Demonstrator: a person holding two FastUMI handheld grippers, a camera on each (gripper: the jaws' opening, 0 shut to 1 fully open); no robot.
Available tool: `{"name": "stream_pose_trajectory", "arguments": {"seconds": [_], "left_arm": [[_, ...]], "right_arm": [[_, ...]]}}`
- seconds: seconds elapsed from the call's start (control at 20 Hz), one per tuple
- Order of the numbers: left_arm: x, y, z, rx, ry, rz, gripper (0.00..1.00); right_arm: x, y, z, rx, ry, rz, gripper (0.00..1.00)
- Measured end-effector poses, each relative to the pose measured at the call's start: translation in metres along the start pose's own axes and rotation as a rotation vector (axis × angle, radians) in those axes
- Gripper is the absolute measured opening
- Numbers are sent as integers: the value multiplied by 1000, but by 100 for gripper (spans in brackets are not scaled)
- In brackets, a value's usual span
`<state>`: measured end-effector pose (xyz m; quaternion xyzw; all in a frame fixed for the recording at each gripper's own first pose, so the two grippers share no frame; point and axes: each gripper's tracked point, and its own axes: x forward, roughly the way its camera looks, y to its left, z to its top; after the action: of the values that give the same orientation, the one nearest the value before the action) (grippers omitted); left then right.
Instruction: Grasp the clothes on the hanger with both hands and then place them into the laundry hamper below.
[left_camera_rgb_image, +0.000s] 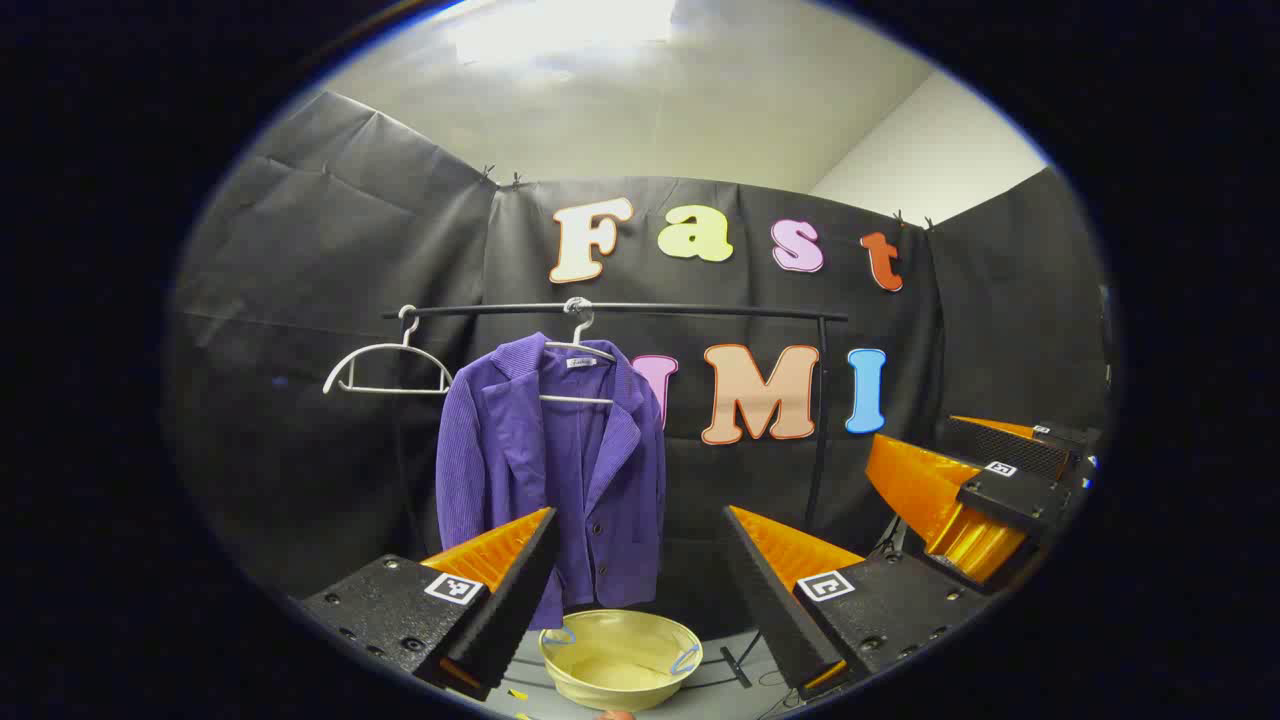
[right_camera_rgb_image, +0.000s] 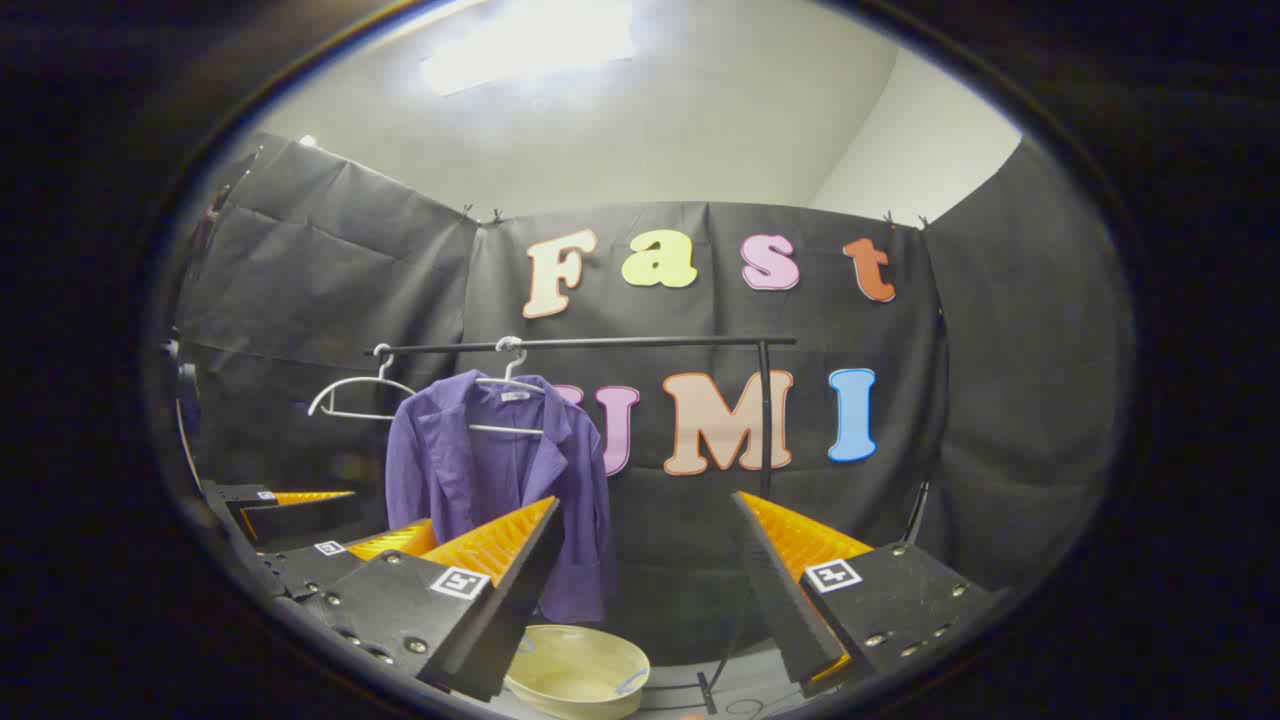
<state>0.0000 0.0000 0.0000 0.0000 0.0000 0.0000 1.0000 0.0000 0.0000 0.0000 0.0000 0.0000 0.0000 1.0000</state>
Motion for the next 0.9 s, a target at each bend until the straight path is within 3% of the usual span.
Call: {"name": "stream_pose_trajectory", "arguments": {"seconds": [0.9], "left_arm": [[27, 47, -13, -2, 29, -3, 98]], "right_arm": [[10, 21, -11, 51, 51, -74, 99]]}}
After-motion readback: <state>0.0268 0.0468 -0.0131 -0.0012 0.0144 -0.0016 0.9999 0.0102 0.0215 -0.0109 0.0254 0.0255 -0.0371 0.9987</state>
